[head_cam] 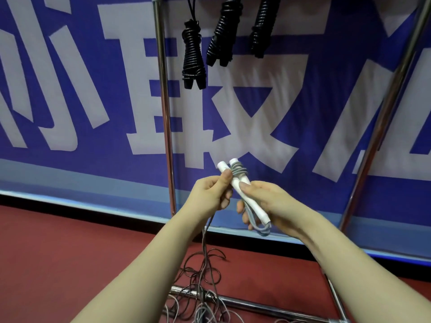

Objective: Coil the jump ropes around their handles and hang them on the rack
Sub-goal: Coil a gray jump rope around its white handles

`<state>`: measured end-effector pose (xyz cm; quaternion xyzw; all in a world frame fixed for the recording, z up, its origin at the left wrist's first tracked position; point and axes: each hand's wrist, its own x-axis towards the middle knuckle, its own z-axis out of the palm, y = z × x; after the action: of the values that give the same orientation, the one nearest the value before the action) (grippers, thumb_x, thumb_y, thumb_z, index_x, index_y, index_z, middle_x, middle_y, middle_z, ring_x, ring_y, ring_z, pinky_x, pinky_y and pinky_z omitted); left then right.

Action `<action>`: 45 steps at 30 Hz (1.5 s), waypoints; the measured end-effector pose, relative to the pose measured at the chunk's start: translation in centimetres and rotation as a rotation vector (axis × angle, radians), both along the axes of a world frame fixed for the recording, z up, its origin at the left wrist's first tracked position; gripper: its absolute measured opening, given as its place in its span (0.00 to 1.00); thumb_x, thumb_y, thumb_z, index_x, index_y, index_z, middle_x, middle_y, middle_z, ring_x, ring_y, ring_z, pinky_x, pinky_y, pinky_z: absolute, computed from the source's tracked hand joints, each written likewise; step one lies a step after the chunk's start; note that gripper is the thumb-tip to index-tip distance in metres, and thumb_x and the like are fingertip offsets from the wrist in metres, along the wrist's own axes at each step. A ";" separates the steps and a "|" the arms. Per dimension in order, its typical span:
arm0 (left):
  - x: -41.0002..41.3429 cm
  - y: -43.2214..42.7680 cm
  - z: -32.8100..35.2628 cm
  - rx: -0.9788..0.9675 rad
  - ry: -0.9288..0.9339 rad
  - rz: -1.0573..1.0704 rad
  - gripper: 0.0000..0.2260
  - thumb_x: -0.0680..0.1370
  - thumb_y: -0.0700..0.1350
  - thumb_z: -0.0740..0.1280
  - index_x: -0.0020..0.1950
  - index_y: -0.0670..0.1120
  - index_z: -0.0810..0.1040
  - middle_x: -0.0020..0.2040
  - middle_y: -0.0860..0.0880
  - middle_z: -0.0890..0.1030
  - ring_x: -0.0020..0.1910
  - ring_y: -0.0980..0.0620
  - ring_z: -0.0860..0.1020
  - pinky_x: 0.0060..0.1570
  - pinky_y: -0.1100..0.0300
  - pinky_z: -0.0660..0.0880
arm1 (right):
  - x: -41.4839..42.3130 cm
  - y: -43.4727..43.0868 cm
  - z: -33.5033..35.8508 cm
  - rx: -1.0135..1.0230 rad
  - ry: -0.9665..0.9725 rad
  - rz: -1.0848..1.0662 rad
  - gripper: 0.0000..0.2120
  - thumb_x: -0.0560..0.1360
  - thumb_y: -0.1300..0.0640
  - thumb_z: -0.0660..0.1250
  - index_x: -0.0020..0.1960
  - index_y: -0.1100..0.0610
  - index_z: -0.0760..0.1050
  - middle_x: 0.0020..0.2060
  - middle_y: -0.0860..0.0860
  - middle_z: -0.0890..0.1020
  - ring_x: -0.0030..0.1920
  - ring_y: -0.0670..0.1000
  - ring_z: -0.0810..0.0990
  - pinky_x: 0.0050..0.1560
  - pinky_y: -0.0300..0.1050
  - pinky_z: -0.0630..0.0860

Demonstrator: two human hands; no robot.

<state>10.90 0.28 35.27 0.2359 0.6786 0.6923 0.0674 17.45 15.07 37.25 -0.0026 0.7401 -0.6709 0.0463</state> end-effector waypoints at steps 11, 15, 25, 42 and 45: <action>0.1 -1.3 1.0 -0.116 -0.012 0.026 0.27 0.70 0.70 0.61 0.28 0.47 0.76 0.23 0.47 0.69 0.22 0.52 0.66 0.26 0.63 0.65 | 0.3 -0.8 0.8 -0.216 0.021 0.090 0.12 0.80 0.53 0.63 0.59 0.60 0.71 0.25 0.50 0.66 0.18 0.45 0.59 0.20 0.35 0.56; -0.1 -1.7 1.0 -0.162 -0.050 -0.047 0.31 0.68 0.71 0.60 0.33 0.41 0.73 0.23 0.46 0.69 0.20 0.52 0.63 0.23 0.63 0.60 | 0.6 -0.2 1.1 -0.159 0.043 0.062 0.09 0.80 0.55 0.63 0.56 0.59 0.71 0.25 0.50 0.65 0.18 0.46 0.58 0.20 0.35 0.56; 0.0 -2.4 1.3 -0.213 0.020 -0.224 0.12 0.81 0.48 0.64 0.48 0.39 0.79 0.29 0.48 0.74 0.26 0.55 0.68 0.30 0.63 0.64 | 0.4 1.9 1.1 -0.037 0.123 -0.062 0.05 0.79 0.56 0.65 0.48 0.57 0.72 0.25 0.50 0.66 0.20 0.47 0.59 0.24 0.39 0.51; 1.0 1.2 1.4 -0.102 -0.091 0.199 0.27 0.74 0.62 0.69 0.38 0.36 0.79 0.30 0.47 0.73 0.23 0.56 0.62 0.26 0.65 0.62 | -0.9 -2.4 -2.3 1.540 0.502 -0.490 0.27 0.65 0.57 0.79 0.58 0.62 0.71 0.29 0.53 0.77 0.23 0.56 0.77 0.26 0.37 0.43; 0.6 1.0 1.1 -0.075 -0.092 0.212 0.25 0.76 0.60 0.68 0.37 0.36 0.78 0.29 0.47 0.71 0.24 0.56 0.63 0.27 0.65 0.62 | -1.2 -2.0 -2.5 1.476 0.576 -0.486 0.29 0.62 0.55 0.81 0.56 0.59 0.71 0.27 0.50 0.74 0.23 0.55 0.76 0.24 0.38 0.47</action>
<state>11.47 1.29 36.39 0.1279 0.7212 0.6800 0.0337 16.29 13.07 34.72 0.0166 0.9530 0.0228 -0.3016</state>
